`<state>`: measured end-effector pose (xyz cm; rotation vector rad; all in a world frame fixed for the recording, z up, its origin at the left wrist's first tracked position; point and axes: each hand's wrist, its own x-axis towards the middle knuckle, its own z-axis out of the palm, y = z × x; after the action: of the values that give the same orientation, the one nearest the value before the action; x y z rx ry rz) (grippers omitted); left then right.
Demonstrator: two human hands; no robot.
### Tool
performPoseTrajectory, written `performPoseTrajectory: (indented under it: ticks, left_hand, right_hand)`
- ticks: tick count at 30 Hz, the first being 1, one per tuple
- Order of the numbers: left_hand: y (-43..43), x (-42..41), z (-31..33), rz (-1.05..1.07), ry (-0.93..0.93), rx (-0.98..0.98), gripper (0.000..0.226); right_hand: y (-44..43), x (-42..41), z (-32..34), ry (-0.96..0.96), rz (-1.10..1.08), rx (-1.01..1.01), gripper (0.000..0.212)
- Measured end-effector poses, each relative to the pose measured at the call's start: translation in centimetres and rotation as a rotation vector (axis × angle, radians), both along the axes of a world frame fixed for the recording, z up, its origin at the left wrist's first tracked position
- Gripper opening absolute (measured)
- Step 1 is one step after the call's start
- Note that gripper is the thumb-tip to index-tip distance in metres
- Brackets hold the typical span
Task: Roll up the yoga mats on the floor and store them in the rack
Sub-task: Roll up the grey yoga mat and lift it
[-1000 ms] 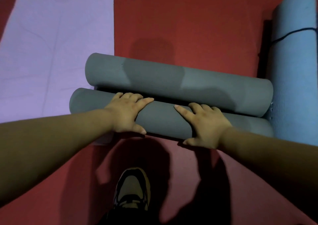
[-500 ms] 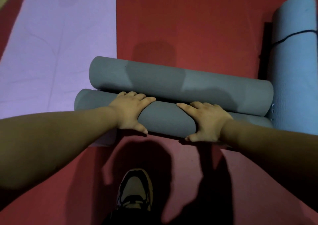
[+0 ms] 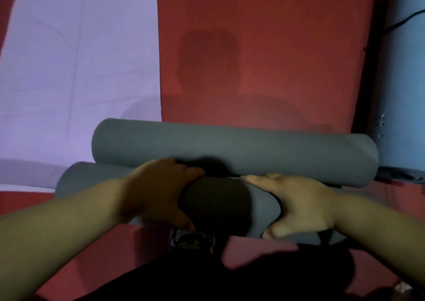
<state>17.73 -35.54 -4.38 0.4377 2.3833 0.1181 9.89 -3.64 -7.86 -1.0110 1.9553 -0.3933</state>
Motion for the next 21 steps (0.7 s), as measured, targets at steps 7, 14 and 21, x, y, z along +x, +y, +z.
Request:
performPoseTrajectory:
  ticks: [7, 14, 21]
  left_hand:
    - [-0.2, -1.3, -1.3, 0.097, -0.167, 0.094, 0.106]
    - [-0.6, -1.5, -2.9, 0.137, -0.02, 0.081, 0.107]
    - [-1.3, -2.5, -4.5, 0.214, 0.209, -0.011, 0.095]
  right_hand:
    - [-0.4, 0.5, -1.6, 0.112, -0.036, 0.017, 0.098]
    - [-0.3, 0.0, -2.9, 0.343, -0.238, -0.16, 0.077]
    - [-1.4, -0.9, -2.6, 0.586, -0.308, -0.092, 0.071]
